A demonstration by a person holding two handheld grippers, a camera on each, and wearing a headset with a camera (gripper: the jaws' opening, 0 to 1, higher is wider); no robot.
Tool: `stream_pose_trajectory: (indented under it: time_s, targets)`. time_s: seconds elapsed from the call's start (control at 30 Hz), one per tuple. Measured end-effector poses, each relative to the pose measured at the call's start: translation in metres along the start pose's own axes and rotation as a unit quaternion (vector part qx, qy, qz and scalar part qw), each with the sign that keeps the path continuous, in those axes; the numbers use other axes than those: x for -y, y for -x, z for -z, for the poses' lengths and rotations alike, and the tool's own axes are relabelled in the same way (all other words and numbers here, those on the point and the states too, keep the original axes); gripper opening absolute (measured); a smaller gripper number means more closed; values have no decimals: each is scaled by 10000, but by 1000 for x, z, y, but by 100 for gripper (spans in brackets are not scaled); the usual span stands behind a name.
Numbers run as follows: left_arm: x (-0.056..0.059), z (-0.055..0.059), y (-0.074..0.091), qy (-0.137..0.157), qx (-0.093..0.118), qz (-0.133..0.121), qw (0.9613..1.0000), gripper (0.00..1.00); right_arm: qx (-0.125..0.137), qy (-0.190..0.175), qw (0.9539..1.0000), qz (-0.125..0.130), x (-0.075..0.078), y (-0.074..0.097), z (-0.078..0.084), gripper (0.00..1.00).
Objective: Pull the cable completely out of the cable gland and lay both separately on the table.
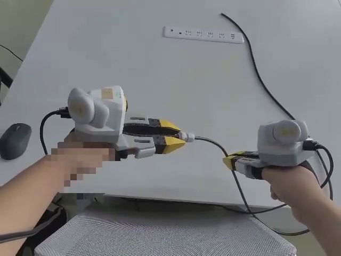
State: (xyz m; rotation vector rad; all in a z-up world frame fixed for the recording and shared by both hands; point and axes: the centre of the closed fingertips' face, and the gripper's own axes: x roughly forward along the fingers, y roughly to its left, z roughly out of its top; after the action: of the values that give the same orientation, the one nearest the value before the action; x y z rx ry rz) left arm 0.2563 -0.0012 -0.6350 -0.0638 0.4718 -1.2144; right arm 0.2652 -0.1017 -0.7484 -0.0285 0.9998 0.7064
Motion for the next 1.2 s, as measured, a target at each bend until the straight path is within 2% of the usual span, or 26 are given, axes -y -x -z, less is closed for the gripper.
stream_pose_trajectory:
  time_s: [0.17,0.2,0.23,0.3,0.33,0.37,0.4,0.43,0.47,0.5,0.53,0.57,0.67,0.7,0.73,0.8,0.83,0.93,0.97,1.0,1.07,1.2]
  targets:
    - [-4,-1,1,17,27,-58,10000,15,296,113,9994,-138,-2,5,-9,8]
    - [-5,-1,1,26,28,-65,10000,15,396,123,9990,-185,-3,7,-13,12]
    - [-5,-1,1,28,16,-78,10000,15,680,173,9972,-248,-7,9,-24,17]
    - [-7,1,1,31,-23,-103,9999,15,788,268,9961,-290,-12,16,-32,26]
    - [-8,2,1,35,-34,-120,9999,15,904,408,9945,-322,-16,20,-39,26]
    - [-9,2,1,67,-33,-128,9999,15,1067,716,9913,-290,-20,27,-49,27]
    - [-9,2,1,101,-22,-127,9999,15,1065,1158,9874,-149,-22,31,-54,28]
    - [-9,2,1,108,-19,-125,9999,15,1058,1696,9798,-31,-24,33,-58,29]
    - [-9,2,1,123,-25,-124,9998,15,1106,2366,9653,44,-29,35,-65,30]
    - [-9,2,1,127,-26,-125,9998,15,1143,2649,9575,-4,-41,37,-70,31]
    - [-9,2,1,159,-29,-122,9998,15,1141,2842,9519,-70,-49,38,-72,31]
    - [-9,1,1,164,-25,-122,9998,15,1163,3093,9437,-160,-59,39,-76,31]
    - [-10,0,1,182,-4,-121,9998,15,1130,3701,9220,-138,-76,38,-84,30]
    - [-10,-1,1,191,7,-120,9997,15,1106,3818,9175,-139,-79,36,-84,28]
    - [-10,-1,1,198,16,-122,9997,15,1105,3978,9107,-161,-86,34,-85,27]
    - [-9,-2,1,180,34,-117,9998,15,1054,4150,9035,-196,-93,30,-84,24]
    - [-9,-2,1,193,42,-115,9997,15,1043,4191,9018,-191,-94,28,-83,23]
    - [-8,-2,1,219,50,-123,9997,15,990,4207,9016,-193,-98,25,-81,23]
    - [-8,-2,1,217,57,-120,9997,15,978,4246,8999,-202,-99,24,-81,21]
    - [-8,-2,1,220,59,-121,9997,15,957,4381,8936,-181,-99,23,-80,19]
    - [-8,-1,2,240,72,-127,9996,15,924,4487,8888,-143,-99,21,-78,18]
    - [-7,-1,4,253,70,-124,9996,15,885,4568,8851,-131,-99,19,-76,14]
